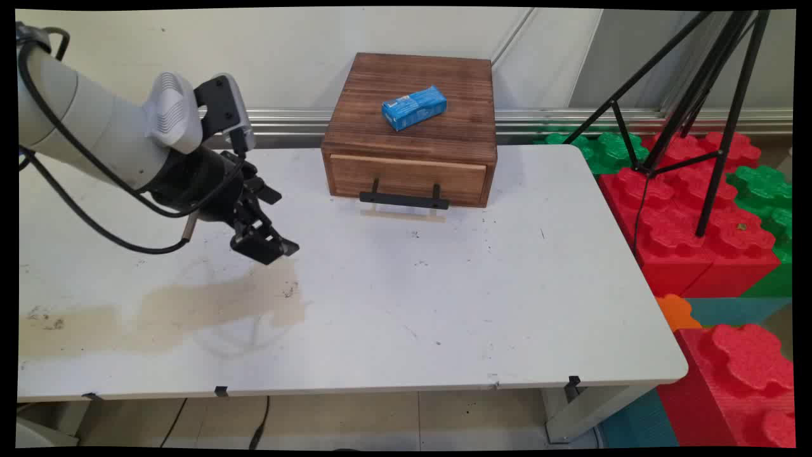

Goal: Open the drawer

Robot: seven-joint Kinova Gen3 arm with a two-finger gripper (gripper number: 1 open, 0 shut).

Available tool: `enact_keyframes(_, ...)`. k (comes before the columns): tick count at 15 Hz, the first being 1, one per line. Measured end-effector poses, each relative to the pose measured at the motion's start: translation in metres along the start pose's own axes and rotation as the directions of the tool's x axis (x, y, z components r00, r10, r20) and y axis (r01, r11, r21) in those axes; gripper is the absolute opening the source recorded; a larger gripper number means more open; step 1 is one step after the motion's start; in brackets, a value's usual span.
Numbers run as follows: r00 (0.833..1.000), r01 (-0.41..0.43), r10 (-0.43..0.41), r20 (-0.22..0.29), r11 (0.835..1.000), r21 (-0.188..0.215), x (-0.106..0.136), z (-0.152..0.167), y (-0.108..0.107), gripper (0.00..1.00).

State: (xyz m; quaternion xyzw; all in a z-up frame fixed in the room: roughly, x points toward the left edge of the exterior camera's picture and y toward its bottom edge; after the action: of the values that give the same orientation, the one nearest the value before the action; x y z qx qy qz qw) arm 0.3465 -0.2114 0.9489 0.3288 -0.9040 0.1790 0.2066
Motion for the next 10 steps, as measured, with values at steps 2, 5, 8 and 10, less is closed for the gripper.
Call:
enact_keyframes(2,1.0,-0.005,0.005,-0.006,1.0,0.005,0.006,0.002,-0.001,1.0)
enact_keyframes(5,1.0,-0.02,0.021,-0.017,1.0,0.011,0.021,0.007,-0.004,1.0)
enact_keyframes(8,0.999,-0.03,0.03,-0.023,1.0,0.008,0.036,0.016,-0.005,1.0)
enact_keyframes(10,0.999,-0.034,0.034,-0.025,0.999,0.002,0.044,0.022,-0.004,1.0)
